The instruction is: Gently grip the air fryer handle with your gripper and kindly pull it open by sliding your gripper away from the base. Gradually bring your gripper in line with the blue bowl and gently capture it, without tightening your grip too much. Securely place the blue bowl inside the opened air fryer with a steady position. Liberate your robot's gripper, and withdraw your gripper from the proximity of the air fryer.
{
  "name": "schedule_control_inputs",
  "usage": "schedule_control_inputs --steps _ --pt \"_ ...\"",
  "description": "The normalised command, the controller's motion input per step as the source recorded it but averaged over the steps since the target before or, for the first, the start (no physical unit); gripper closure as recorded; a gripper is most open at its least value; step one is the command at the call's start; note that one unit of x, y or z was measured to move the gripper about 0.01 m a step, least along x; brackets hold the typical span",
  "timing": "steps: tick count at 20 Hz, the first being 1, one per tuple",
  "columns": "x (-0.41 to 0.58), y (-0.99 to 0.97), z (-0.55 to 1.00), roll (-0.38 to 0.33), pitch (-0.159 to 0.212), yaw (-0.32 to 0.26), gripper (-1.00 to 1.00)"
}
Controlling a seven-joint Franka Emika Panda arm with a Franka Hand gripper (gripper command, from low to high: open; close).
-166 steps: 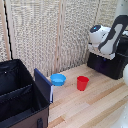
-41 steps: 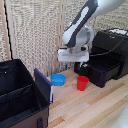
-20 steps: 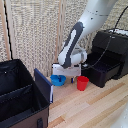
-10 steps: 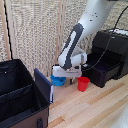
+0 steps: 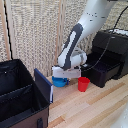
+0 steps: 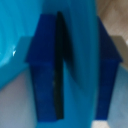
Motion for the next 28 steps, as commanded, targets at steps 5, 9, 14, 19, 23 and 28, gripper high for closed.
schedule_control_inputs --steps 5,9,14,19,23,28 --pt "0.147 0.0 0.83 0.112 0.04 -0.015 1.0" --pt "0.214 0.0 0.87 0.083 0.0 -0.117 1.0" --pt "0.241 0.01 0.69 0.043 0.0 -0.213 1.0" --pt "0.166 0.05 0.62 0.0 0.0 -0.274 1.0" --pt "0.073 -0.08 0.77 0.038 0.014 -0.274 1.0" --pt "-0.023 -0.44 0.75 0.055 0.086 -0.231 1.0"
